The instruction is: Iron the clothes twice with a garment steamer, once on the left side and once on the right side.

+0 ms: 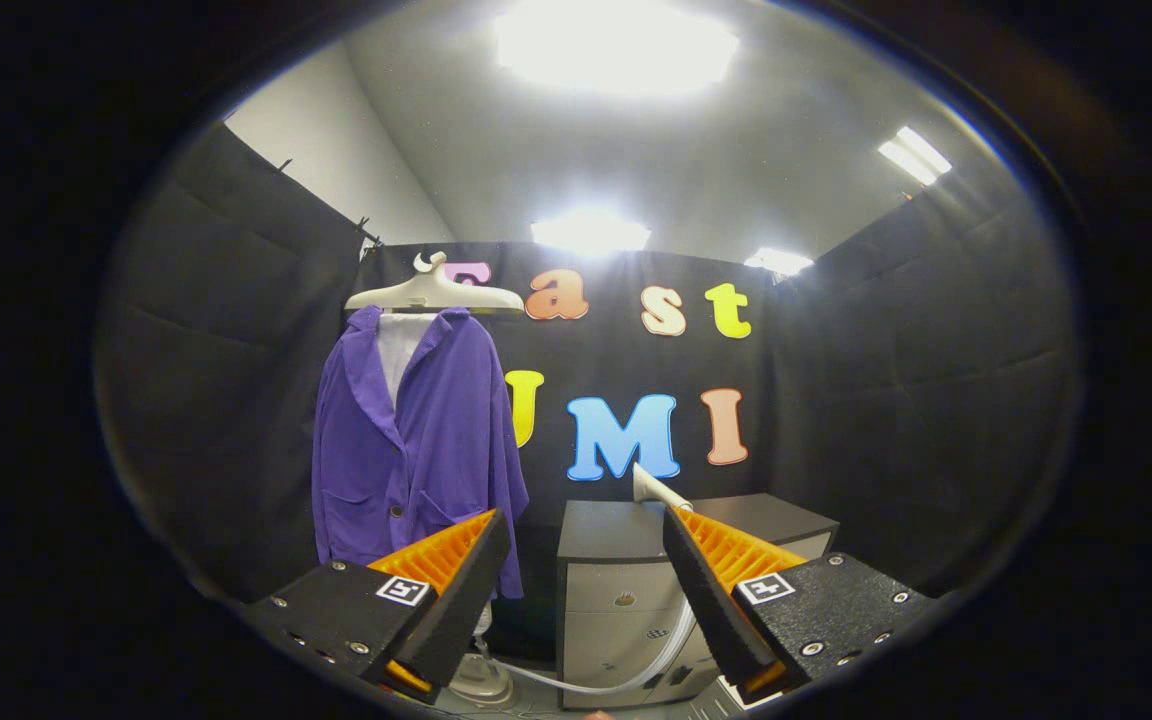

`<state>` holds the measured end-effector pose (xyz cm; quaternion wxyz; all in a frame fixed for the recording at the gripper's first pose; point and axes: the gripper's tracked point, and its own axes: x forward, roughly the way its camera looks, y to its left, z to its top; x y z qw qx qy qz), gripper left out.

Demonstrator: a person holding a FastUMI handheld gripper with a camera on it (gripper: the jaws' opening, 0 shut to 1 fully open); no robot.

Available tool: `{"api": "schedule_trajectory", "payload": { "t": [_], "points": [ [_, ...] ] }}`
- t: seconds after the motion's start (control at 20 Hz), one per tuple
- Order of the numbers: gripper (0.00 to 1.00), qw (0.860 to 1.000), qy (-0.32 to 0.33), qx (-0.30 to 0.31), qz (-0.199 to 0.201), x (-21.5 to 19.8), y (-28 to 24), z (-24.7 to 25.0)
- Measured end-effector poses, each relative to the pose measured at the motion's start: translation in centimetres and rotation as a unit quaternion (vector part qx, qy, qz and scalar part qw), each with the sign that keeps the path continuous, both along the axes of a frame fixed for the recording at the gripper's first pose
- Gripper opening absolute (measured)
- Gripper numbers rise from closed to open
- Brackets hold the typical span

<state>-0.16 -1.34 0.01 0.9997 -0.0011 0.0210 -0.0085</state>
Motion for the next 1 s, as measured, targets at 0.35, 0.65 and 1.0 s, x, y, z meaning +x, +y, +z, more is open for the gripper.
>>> {"api": "schedule_trajectory", "payload": {
  "t": [0.35,0.65,1.0],
  "points": [
    [0.95,0.999,0.010,-0.007,-0.046,2.6,-6.0,0.3],
    [0.95,0.998,0.013,0.001,-0.059,8.3,-10.6,-1.3],
    [0.95,0.998,0.021,0.007,-0.062,17.6,-16.4,-3.4]
  ]
}}
